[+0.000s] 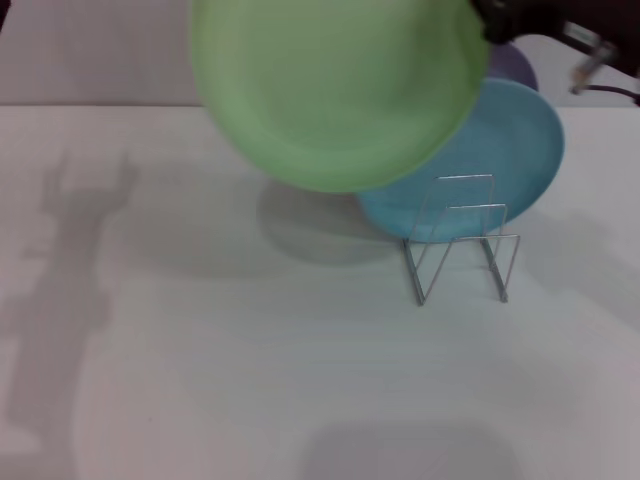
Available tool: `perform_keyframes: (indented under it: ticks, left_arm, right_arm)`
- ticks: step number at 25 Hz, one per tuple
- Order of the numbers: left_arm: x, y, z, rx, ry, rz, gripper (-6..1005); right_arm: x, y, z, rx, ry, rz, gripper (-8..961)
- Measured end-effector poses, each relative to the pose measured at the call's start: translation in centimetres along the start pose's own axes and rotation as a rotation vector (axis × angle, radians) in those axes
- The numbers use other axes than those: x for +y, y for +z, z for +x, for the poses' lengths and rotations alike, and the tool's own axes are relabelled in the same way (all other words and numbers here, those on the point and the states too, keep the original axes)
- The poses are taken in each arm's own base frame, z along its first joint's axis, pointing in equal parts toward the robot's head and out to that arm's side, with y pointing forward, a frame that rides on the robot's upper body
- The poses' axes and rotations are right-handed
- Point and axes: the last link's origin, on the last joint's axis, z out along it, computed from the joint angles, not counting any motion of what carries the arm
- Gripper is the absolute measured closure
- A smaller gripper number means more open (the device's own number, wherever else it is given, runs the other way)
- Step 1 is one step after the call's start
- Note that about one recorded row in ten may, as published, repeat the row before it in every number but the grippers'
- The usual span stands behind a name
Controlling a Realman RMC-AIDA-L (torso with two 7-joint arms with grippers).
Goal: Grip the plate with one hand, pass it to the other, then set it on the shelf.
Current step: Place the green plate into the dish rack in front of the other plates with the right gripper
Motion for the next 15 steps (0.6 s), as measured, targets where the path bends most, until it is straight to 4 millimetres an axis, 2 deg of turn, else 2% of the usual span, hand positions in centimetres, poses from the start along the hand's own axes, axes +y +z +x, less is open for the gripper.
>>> perform_keyframes:
  ticks: [1, 4, 5, 6, 9, 10, 15]
  left_arm:
    - [0.0, 0.0, 0.0, 0.0, 0.0, 0.0, 196]
    - [-0.1, -1.1, -2.0, 0.028, 0.002, 0.002, 195]
    - [-0.1, -1.1, -2.0, 0.028, 0.002, 0.002, 194]
    - [0.2, -2.0, -3.1, 0.042, 0.006, -0.012, 194]
    - [0.1, -2.4, -3.7, 0.034, -0.007, -0.02, 194]
    - [-0.1, -2.7, -4.2, 0.025, -0.022, -0.019, 194]
    - [-0.3, -3.2, -4.7, 0.01, -0.021, -0.02, 194]
  right_arm:
    - [0.0, 0.0, 0.0, 0.0, 0.0, 0.0, 931]
    - [-0.4, -2.9, 2.3, -0.133, -0.04, 0.021, 932]
    - [-0.8, -4.8, 3.6, -0.213, -0.083, 0.044, 932]
    - [-0.8, -4.8, 3.6, -0.213, -0.083, 0.044, 932]
    - [-1.4, -7.3, 5.1, -0.312, -0.131, 0.082, 933]
    - [-1.7, -8.8, 5.7, -0.357, -0.165, 0.105, 933]
    - [-2.0, -10.7, 6.5, -0.401, -0.268, 0.159, 932]
